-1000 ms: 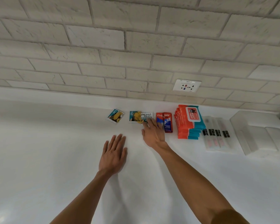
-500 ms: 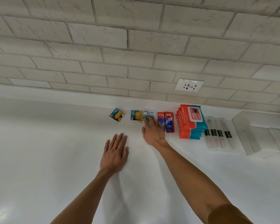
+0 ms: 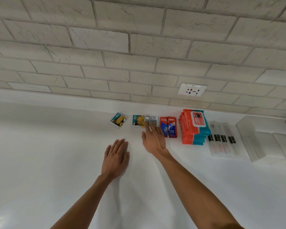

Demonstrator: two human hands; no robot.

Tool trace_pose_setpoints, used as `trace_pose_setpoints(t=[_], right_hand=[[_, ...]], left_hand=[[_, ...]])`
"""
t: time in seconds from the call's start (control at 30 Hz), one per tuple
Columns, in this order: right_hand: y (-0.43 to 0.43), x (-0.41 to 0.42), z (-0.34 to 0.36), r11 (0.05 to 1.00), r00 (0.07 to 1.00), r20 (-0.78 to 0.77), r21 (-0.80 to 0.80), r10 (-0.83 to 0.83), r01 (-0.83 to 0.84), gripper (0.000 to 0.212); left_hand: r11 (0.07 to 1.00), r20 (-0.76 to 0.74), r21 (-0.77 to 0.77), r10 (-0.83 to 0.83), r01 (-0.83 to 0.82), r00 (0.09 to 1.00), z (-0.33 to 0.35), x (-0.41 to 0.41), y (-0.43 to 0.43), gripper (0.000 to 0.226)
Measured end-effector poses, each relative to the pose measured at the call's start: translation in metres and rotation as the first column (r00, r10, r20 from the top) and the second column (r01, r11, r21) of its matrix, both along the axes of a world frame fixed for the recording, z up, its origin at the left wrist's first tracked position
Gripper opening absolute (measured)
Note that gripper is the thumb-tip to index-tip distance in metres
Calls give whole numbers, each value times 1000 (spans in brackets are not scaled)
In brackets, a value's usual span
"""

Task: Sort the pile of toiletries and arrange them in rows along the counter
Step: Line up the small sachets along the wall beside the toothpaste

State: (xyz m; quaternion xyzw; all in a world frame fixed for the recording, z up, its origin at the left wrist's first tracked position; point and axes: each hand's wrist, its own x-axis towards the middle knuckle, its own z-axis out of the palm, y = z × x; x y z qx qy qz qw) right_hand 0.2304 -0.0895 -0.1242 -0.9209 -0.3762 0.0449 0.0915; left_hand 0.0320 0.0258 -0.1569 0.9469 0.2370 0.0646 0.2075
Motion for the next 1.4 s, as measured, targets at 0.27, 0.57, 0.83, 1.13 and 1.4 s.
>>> trace_pose_setpoints(t=[0.27, 0.57, 0.83, 1.13, 1.4], right_hand=[[-33, -64, -31, 994, 998, -42, 99, 42, -38, 65], [-60, -82, -48, 995, 998, -38, 89, 54, -50, 58], [-61, -84, -43, 997, 997, -63, 71, 42, -38, 59], [-60, -83, -42, 997, 997, -69, 75, 34, -29, 58], [-60, -84, -41, 995, 997, -69, 99, 27, -20, 58]], left_hand=[[969, 146, -105, 239, -225, 960, 41, 58, 58, 17], [890, -45, -176, 420, -421, 907, 57, 112, 124, 27], [932, -234, -73, 329, -354, 915, 43, 128, 120, 53], [848, -270, -194, 437, -493, 858, 48, 129, 128, 57], [791, -150, -334, 492, -513, 857, 50, 121, 131, 15]])
